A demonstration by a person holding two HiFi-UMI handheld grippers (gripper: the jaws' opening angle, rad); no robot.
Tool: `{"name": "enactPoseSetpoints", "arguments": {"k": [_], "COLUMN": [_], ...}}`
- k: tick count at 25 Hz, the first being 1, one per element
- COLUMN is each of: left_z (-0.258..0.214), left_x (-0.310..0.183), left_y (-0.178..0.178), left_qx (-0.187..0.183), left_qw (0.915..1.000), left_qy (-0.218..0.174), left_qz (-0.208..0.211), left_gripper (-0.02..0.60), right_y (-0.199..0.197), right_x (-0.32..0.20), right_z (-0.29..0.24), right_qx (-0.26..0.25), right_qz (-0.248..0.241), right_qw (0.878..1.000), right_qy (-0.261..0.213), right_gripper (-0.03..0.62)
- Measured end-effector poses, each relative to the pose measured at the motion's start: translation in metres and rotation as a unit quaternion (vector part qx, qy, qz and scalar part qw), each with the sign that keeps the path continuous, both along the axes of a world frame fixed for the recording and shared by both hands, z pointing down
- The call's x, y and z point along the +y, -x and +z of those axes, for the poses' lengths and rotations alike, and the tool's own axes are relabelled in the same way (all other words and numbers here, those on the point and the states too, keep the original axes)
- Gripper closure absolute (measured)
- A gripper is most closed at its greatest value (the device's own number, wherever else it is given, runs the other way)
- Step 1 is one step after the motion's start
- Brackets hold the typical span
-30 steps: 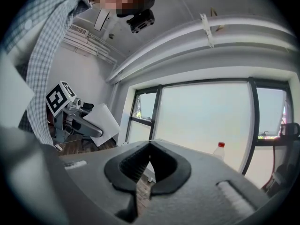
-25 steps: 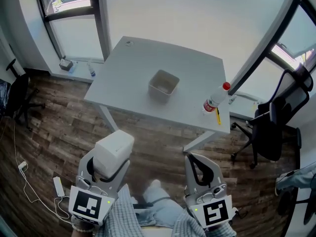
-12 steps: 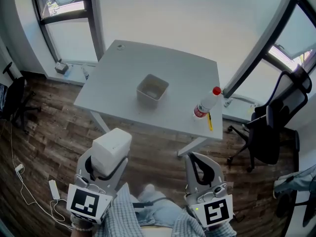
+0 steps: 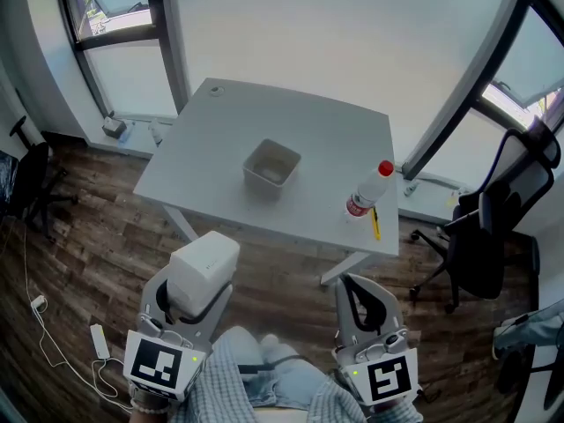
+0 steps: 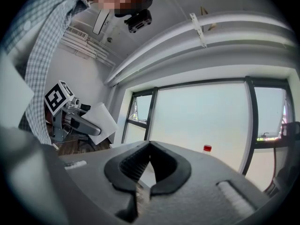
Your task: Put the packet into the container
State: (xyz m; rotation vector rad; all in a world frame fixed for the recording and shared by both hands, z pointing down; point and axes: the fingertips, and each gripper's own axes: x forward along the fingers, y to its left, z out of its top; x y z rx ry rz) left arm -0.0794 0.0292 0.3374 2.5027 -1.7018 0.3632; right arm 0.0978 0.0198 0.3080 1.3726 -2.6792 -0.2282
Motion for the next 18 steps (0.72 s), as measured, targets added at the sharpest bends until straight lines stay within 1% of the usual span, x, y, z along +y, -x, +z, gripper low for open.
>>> {"name": "enactPoseSetpoints", "arguments": {"k": [8, 12, 18], "left_z": [0.004, 0.005, 0.008], "left_x": [0.001, -0.002, -0.012], "left_y": [0.001, -0.002, -0.011], "left_qx": [-0.004, -0.002, 0.000], "left_qw": [1.0000, 0.9999, 0.9998], "left_qy": [0.008, 0.011, 0.014], "left_qz": [-0.002, -0.001, 0.012], "left_gripper": [0.301, 0.301, 0.301], "right_y": [0.005, -0.004, -0.025], "right_x": [0.000, -0.001, -0.008], "right_z": [0.003, 0.006, 0.010], "right_qx": [-0.006, -0.005, 0.002], "right_qz": [-0.006, 0.007, 0.034], "right_qw": [1.000, 1.000, 0.999], "right_qy": [0.002, 0.010, 0.013], "right_gripper": [0.592, 0.592, 0.592]}}
